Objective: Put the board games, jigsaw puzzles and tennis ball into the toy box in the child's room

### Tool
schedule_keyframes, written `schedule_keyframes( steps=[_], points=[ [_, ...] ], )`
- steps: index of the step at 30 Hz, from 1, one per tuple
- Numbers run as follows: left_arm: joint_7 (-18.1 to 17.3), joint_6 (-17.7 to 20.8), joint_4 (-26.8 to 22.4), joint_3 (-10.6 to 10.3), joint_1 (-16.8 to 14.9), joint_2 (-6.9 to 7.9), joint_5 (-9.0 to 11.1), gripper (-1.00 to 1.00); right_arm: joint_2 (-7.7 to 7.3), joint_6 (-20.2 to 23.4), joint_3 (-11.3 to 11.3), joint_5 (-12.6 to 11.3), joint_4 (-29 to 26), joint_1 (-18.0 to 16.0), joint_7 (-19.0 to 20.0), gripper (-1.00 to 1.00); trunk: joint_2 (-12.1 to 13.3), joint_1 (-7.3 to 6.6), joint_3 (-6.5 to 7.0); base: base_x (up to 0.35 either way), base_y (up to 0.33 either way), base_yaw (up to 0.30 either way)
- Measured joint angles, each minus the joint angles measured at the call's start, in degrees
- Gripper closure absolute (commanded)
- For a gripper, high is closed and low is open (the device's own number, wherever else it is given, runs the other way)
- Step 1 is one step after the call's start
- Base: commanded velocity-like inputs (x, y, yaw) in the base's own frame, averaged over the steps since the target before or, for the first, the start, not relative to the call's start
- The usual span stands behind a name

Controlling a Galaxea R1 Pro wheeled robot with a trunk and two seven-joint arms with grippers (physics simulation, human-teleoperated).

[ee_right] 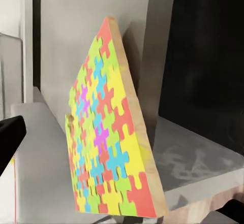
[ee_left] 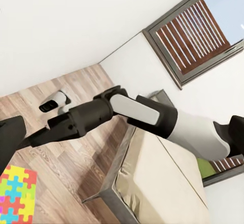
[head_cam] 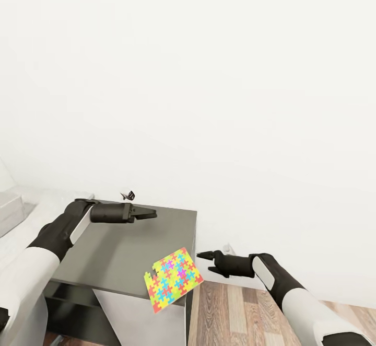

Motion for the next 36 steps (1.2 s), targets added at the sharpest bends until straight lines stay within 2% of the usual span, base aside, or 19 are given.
schedule_keyframes(
  steps=[6, 17, 24, 33, 36],
  points=[
    [0.0, 0.0, 0.0, 0.0, 0.0, 0.01, 0.0, -1.00, 0.89, 0.1, 0.1, -0.1, 0.1, 0.0, -0.1, -1.00, 0.0, 0.00, 0.00, 0.000, 0.000, 0.000],
    [-0.1, 0.0, 0.0, 0.1, 0.0, 0.00, 0.0, -1.00, 0.91, 1.4, 0.1, -0.2, 0.4, 0.0, 0.1, -1.00, 0.0, 0.00, 0.00, 0.000, 0.000, 0.000],
    [-0.1, 0.0, 0.0, 0.1, 0.0, 0.01, 0.0, -1.00, 0.98, 1.5, 0.2, -0.1, 3.8, 0.0, -0.1, -1.00, 0.0, 0.00, 0.00, 0.000, 0.000, 0.000],
    [-0.1, 0.0, 0.0, 0.1, 0.0, 0.01, 0.0, -1.00, 1.04, 1.5, 0.2, 0.0, 4.4, 0.0, -0.5, -1.00, 0.0, 0.00, 0.00, 0.000, 0.000, 0.000],
    [-0.1, 0.0, 0.0, 0.1, 0.0, 0.01, 0.0, -1.00, 1.09, 1.5, 0.2, 0.0, 4.4, 0.0, -0.6, -1.00, -1.2, 0.65, -0.53, 0.000, 0.000, 0.000]
  ],
)
